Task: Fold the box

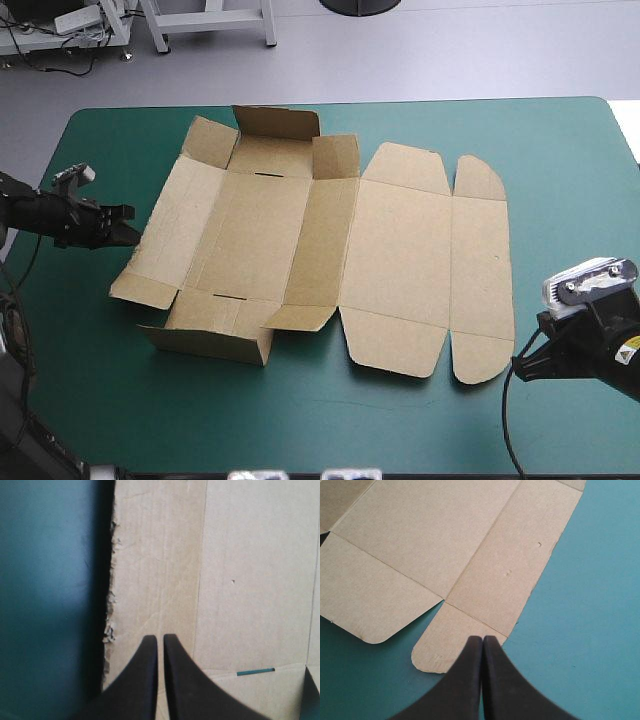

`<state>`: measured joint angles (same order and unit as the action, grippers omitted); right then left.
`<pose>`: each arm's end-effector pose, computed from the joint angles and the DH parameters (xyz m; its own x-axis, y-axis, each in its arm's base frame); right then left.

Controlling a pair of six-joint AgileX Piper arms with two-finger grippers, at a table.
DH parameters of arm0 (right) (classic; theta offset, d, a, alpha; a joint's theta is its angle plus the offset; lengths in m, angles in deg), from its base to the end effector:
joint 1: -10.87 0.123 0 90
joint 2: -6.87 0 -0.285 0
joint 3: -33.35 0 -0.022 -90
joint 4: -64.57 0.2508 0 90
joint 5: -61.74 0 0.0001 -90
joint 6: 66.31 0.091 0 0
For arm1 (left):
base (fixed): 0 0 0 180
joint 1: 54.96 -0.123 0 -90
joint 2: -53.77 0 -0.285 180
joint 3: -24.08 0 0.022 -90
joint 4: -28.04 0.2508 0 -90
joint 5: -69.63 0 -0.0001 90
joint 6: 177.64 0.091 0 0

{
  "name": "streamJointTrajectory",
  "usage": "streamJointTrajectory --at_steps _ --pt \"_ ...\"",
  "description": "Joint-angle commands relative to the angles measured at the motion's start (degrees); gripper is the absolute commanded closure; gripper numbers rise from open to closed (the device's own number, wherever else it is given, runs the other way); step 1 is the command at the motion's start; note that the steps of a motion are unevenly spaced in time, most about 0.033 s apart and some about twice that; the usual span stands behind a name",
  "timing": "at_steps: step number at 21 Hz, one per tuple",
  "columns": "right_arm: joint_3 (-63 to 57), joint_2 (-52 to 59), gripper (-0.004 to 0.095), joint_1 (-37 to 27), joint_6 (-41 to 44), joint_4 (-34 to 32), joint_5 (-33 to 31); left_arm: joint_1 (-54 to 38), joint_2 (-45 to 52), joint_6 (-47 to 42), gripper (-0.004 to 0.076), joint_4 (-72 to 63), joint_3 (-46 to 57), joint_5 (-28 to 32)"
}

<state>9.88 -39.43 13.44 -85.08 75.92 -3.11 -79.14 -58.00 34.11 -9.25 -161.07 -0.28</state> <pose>0.0941 0.0205 0.3739 -0.6346 -0.2650 -0.7260 -0.3339 0.9412 -0.0517 0.3521 0.1013 0.2629 -0.9409 -0.1575 -0.2997 0.0131 0.8675 -0.4972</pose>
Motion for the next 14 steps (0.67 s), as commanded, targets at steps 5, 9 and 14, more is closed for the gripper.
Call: streamJointTrajectory --at_steps 5,9,14 --pt "1.43 -0.38 0.0932 0.30 -0.45 0.68 2.60 -0.16 1.10 -7.15 0.0265 3.24 -2.56 -3.97" --pt "1.43 -0.38 0.0932 0.30 -2.18 1.05 2.60 -0.16 -0.71 -8.08 0.0227 4.70 -2.56 -3.97" --pt "1.43 -0.38 0.0932 0.30 -2.18 0.94 2.26 -0.16 -5.44 -6.97 0.0227 1.44 -3.33 -4.06"
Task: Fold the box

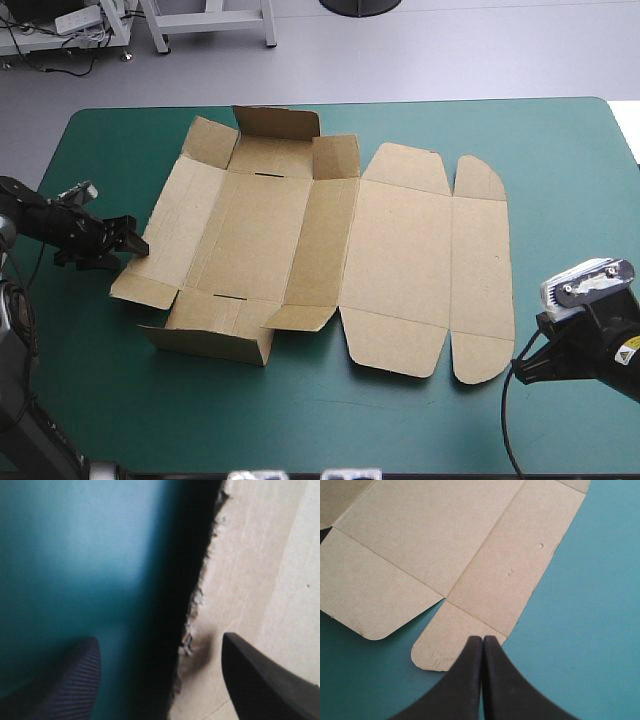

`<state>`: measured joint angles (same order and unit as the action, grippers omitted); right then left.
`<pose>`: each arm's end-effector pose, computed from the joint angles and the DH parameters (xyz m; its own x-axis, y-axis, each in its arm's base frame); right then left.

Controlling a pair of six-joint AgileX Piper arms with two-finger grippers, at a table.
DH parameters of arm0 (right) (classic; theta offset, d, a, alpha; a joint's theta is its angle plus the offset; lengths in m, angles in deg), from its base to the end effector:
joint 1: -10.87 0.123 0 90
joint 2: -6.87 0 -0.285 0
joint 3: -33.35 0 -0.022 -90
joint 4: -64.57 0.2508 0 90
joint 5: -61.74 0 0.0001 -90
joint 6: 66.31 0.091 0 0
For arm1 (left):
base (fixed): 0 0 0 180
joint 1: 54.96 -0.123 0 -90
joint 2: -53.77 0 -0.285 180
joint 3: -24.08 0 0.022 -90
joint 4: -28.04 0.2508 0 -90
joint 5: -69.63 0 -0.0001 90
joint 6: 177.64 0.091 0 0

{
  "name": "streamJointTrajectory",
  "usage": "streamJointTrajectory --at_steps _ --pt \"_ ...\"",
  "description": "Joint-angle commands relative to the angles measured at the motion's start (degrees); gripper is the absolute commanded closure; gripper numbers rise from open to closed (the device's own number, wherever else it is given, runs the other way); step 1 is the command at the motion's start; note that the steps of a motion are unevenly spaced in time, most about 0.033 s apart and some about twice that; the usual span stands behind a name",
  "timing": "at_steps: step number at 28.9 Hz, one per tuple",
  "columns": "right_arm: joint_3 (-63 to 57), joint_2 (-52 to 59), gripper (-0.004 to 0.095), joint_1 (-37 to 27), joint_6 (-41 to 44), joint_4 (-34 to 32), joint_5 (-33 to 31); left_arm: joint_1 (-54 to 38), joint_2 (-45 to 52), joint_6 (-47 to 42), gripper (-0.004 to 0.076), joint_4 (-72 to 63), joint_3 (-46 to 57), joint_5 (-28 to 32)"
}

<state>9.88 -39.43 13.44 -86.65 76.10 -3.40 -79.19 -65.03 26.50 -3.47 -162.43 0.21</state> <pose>0.0938 0.0207 0.3737 -0.6283 -0.2903 -0.7218 -0.3534 0.9330 -0.0675 0.3645 0.1152 0.2186 -0.9636 -0.2352 -0.1268 -0.1496 0.8682 -0.4731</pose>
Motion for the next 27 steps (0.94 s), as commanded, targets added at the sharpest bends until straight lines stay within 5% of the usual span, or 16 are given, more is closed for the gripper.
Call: streamJointTrajectory --at_steps 1,14,27 --pt "1.43 -0.38 0.0932 0.30 -0.62 0.87 2.56 -0.12 1.04 1.20 0.0227 -5.70 -2.07 -4.54" --pt "1.43 -0.38 0.0933 0.30 -0.36 3.08 2.57 0.24 -0.76 4.23 0.0239 -16.22 -2.19 -4.54" --pt "1.43 -0.38 0.0932 0.30 -0.60 3.08 2.44 9.13 -1.64 4.69 0.0305 -12.25 -2.27 -4.54"
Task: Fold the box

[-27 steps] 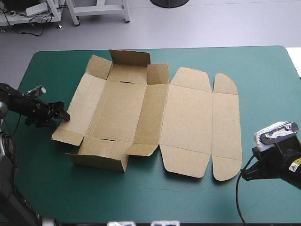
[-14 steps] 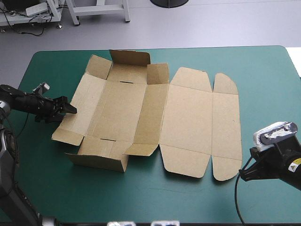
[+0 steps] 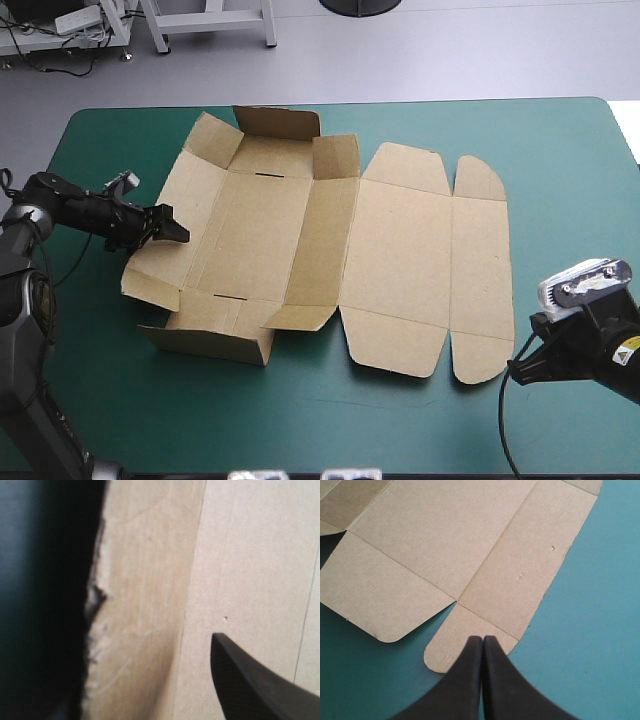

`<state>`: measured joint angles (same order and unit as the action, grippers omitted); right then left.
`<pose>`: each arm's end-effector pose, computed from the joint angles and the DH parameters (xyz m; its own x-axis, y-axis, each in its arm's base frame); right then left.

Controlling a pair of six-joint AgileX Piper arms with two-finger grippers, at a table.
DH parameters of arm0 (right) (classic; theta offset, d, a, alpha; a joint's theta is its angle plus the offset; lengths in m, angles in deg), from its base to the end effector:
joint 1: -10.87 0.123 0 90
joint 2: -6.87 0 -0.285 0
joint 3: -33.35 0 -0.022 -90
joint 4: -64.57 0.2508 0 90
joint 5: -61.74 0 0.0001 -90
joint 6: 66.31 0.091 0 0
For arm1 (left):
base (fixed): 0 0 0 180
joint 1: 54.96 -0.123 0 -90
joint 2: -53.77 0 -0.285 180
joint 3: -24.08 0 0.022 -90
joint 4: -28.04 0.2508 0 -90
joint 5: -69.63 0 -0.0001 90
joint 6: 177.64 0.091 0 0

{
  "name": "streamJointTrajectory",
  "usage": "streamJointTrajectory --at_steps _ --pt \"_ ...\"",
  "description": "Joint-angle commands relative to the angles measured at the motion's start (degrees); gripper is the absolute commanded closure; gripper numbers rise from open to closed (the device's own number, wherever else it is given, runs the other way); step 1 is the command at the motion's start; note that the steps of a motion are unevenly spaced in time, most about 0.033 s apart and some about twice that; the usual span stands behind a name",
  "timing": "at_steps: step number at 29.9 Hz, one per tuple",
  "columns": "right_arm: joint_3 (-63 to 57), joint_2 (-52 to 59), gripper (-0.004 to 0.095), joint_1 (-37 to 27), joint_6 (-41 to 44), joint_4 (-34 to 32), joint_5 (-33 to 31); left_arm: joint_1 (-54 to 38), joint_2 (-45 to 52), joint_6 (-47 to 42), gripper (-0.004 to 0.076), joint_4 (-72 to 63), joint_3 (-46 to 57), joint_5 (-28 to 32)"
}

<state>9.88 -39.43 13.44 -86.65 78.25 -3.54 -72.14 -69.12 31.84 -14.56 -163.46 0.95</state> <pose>0.0933 0.0238 0.3741 -0.6274 -0.2734 -0.7291 -0.3662 0.9299 -0.0336 0.3933 0.0615 0.2043 -0.9754 -0.1466 -0.1644 -0.0164 0.7924 -0.6098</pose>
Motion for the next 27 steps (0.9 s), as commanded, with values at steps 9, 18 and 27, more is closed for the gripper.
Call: streamJointTrajectory --at_steps 9,18,27 --pt "1.43 -0.38 0.0932 0.30 -0.60 0.93 2.35 2.89 2.79 -2.52 0.0607 3.16 -1.24 -5.28" --pt "1.43 -0.48 0.0932 0.30 -0.60 1.10 2.47 4.53 4.10 2.07 0.0729 -2.48 -3.26 -5.28" --pt "1.43 -1.11 0.0932 0.30 -0.60 1.24 3.22 7.99 12.75 7.57 0.0728 0.42 -18.08 -5.01"
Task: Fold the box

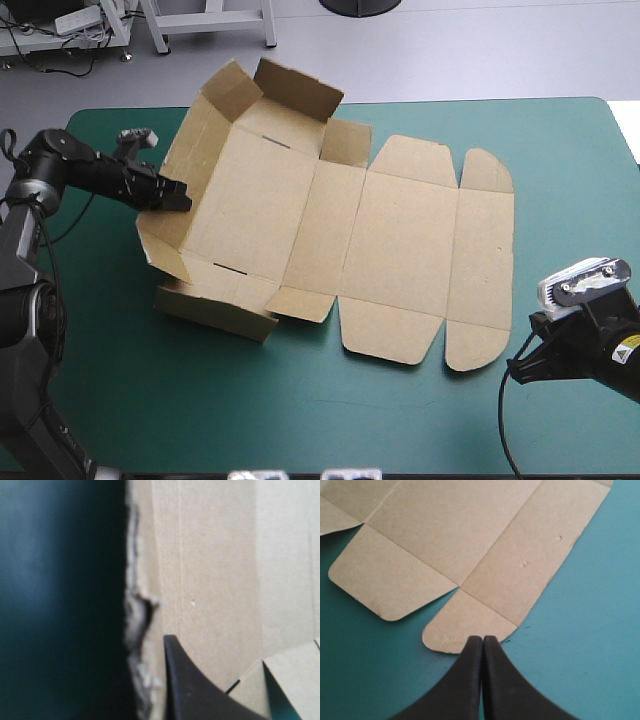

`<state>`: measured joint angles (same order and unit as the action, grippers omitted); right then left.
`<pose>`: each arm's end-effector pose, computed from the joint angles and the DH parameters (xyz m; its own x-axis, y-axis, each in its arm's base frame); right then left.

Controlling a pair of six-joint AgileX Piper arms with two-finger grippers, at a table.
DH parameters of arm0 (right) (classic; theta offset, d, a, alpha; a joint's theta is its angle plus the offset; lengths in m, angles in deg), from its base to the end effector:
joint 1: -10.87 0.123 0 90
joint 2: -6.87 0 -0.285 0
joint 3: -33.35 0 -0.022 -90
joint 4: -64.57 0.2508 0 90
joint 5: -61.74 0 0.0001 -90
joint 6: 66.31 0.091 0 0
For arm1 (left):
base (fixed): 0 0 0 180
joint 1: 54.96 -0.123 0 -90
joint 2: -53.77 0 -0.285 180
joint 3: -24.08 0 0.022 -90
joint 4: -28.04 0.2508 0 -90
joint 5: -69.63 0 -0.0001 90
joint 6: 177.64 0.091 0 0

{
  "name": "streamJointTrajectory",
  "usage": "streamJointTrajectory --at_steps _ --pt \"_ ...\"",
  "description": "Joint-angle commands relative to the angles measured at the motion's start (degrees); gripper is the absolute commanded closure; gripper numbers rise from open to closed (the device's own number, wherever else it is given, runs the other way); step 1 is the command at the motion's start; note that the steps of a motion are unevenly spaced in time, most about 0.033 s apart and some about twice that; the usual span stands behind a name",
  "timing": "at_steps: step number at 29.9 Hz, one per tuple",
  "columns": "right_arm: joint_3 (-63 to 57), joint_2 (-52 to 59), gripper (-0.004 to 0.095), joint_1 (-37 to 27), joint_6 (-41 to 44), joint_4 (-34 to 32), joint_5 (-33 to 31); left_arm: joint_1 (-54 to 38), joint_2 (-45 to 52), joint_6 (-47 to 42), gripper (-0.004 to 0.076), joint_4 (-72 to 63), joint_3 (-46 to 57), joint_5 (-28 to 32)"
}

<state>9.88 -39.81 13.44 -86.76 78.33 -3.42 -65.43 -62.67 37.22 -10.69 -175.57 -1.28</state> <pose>0.0950 0.0239 0.3737 -0.6301 -0.2743 -0.7265 -0.3675 0.9295 -0.0321 0.4032 0.0198 0.3002 -0.8736 0.1213 -0.4713 0.3471 0.8340 -0.4288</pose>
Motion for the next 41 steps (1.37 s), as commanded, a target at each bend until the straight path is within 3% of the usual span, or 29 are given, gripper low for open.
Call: streamJointTrajectory --at_steps 1,6,14,19,25,36,41 --pt "1.43 -0.73 0.0932 0.30 -0.49 1.16 3.10 1.87 7.37 2.97 0.0728 -3.12 -7.53 -2.79" --pt "1.43 -1.08 0.0932 0.30 -0.49 1.16 5.83 7.15 11.51 4.45 0.0719 3.72 -15.16 -2.69" --pt "1.91 -1.08 0.0932 0.30 -1.39 1.16 10.92 17.11 17.72 12.71 0.0719 16.74 -16.13 -2.69" --pt "2.01 -1.08 0.0933 0.30 -1.61 1.16 16.16 25.73 20.72 11.84 0.0722 33.86 -16.13 -1.82" --pt "4.26 -1.18 0.0933 0.30 -1.80 -0.10 19.13 34.53 24.04 8.86 0.0727 41.02 -14.70 2.61" --pt "8.99 -3.42 0.0932 0.30 -2.52 -0.63 23.10 50.72 34.74 5.52 0.0727 57.51 9.91 19.16" --pt "13.88 -6.12 0.0933 0.30 -3.31 -0.49 22.18 53.04 40.35 4.98 0.0727 61.48 19.95 28.21"
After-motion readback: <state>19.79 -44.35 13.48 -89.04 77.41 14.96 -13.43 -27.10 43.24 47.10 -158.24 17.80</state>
